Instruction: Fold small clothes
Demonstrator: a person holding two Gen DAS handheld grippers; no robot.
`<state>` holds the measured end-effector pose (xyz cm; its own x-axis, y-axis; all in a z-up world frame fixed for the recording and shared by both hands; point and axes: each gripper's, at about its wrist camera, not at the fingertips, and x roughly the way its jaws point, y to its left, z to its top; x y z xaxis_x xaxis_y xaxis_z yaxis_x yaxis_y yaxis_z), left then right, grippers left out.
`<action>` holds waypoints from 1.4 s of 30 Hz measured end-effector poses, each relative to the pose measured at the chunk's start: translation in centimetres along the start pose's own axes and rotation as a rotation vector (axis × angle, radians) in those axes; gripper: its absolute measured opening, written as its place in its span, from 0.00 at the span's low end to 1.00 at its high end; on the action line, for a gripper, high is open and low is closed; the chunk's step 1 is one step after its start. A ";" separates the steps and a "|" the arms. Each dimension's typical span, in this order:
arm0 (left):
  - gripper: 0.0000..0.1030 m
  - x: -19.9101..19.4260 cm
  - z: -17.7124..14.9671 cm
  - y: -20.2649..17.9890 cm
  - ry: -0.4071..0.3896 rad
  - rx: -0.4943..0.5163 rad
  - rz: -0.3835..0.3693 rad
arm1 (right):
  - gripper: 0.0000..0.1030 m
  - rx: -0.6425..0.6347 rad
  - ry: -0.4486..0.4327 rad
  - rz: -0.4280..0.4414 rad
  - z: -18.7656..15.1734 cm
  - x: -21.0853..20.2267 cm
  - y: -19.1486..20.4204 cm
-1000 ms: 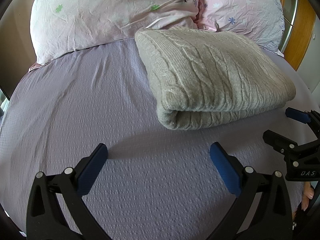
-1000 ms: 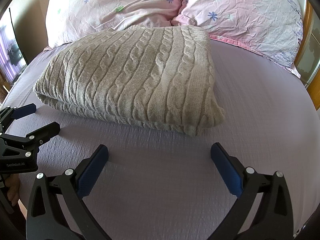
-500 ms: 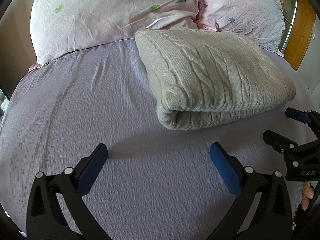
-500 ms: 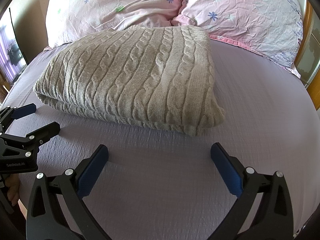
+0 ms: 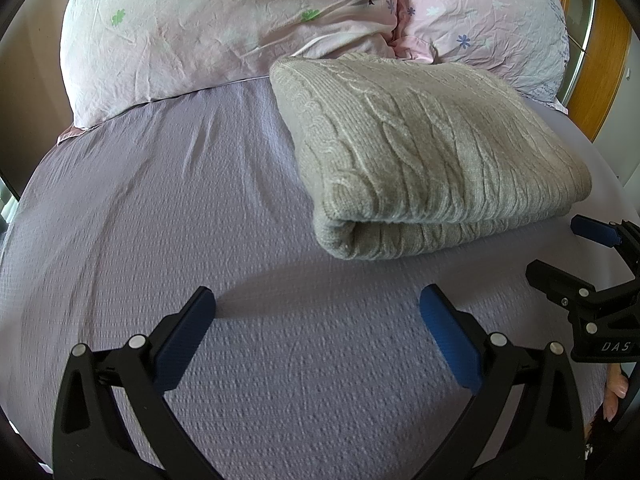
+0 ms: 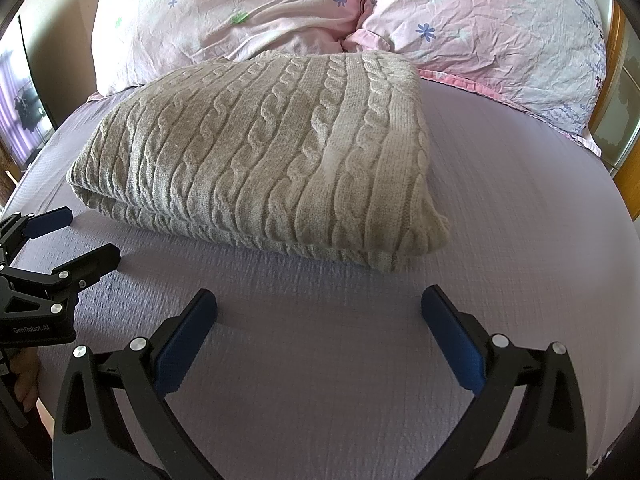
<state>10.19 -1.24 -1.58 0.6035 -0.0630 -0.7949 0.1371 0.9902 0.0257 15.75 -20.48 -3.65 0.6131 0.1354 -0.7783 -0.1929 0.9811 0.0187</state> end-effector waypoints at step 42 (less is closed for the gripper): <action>0.98 -0.1 -0.1 0.0 -0.011 -0.001 0.003 | 0.99 0.001 0.000 0.000 0.0 0.0 0.0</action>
<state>10.03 -1.22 -1.55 0.6129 -0.0614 -0.7878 0.1343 0.9906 0.0273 15.74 -20.51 -3.67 0.6134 0.1354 -0.7781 -0.1923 0.9811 0.0191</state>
